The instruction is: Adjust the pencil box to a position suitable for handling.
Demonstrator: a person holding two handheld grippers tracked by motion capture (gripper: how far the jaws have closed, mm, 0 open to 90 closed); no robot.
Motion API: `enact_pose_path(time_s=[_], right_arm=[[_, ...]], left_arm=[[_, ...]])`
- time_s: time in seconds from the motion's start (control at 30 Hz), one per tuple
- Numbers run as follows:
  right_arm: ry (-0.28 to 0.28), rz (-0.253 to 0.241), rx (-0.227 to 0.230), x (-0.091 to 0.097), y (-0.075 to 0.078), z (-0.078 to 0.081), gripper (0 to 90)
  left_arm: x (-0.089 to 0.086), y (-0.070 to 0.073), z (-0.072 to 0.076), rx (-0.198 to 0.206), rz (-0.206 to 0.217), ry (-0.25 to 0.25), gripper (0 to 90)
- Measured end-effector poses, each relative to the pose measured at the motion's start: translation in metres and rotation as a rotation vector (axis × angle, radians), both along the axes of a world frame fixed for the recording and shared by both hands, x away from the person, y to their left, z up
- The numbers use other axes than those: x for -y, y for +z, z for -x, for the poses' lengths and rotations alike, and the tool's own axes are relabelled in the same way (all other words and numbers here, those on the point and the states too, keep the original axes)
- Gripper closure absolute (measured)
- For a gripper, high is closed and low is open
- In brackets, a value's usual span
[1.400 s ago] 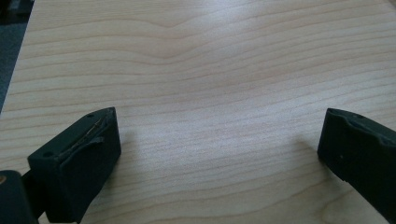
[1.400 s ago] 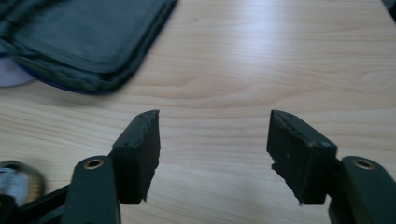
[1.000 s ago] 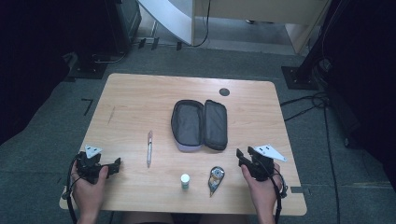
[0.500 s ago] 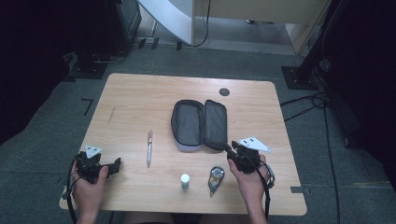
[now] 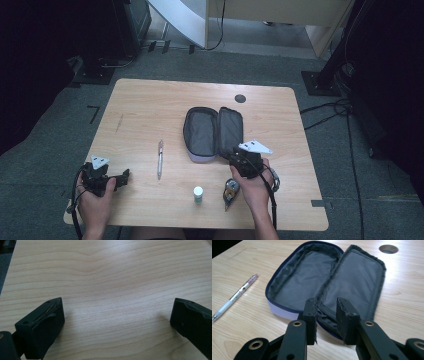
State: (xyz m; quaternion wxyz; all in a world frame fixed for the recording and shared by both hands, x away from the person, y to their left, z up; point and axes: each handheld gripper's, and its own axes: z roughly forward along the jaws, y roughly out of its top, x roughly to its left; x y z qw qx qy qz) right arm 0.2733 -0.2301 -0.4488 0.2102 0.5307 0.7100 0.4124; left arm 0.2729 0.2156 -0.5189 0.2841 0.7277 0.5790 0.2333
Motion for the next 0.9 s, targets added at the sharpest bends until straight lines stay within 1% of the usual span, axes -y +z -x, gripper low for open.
enact_pose_path(time_s=[0.1,0.17,0.27,0.37,0.4,0.5,0.57,0.63,0.77,0.83,0.9], right_arm=[[0.019,0.014,-0.011,-0.009,-0.003,-0.007,71.2],[0.024,0.017,-0.016,-0.012,-0.004,-0.009,71.2],[0.031,0.018,-0.035,-0.017,-0.007,-0.014,70.8],[0.026,0.025,-0.035,-0.022,-0.009,-0.018,69.0],[0.023,0.024,-0.048,-0.024,-0.01,-0.02,68.4],[0.017,0.046,-0.058,-0.029,-0.015,-0.025,67.6],[0.013,0.05,-0.061,-0.03,-0.016,-0.025,67.8],[0.009,0.071,-0.067,-0.032,-0.019,-0.027,70.6],[0.014,0.129,-0.073,-0.034,-0.024,-0.028,81.4],[0.016,0.144,-0.074,-0.034,-0.025,-0.028,86.9],[0.025,0.15,-0.075,-0.033,-0.025,-0.029,88.8]], left_arm=[[0.0,0.0,0.0,0.0,-0.001,0.0,0.0],[0.0,0.0,0.0,0.0,0.0,0.0,0.0],[0.0,0.0,0.0,0.002,0.002,0.0,0.0],[0.0,0.0,0.0,0.002,0.002,0.0,0.0],[0.0,0.0,0.0,0.002,0.002,0.0,0.0],[0.0,0.0,0.0,0.002,0.002,0.0,0.0],[0.0,0.0,0.0,0.002,0.002,0.0,0.0],[0.0,0.0,0.0,0.002,0.002,0.0,0.0],[0.0,0.0,0.0,0.002,0.002,0.0,0.0],[0.0,0.0,0.0,0.002,0.002,0.0,0.0],[0.0,0.0,0.0,0.002,0.002,0.0,0.0]])
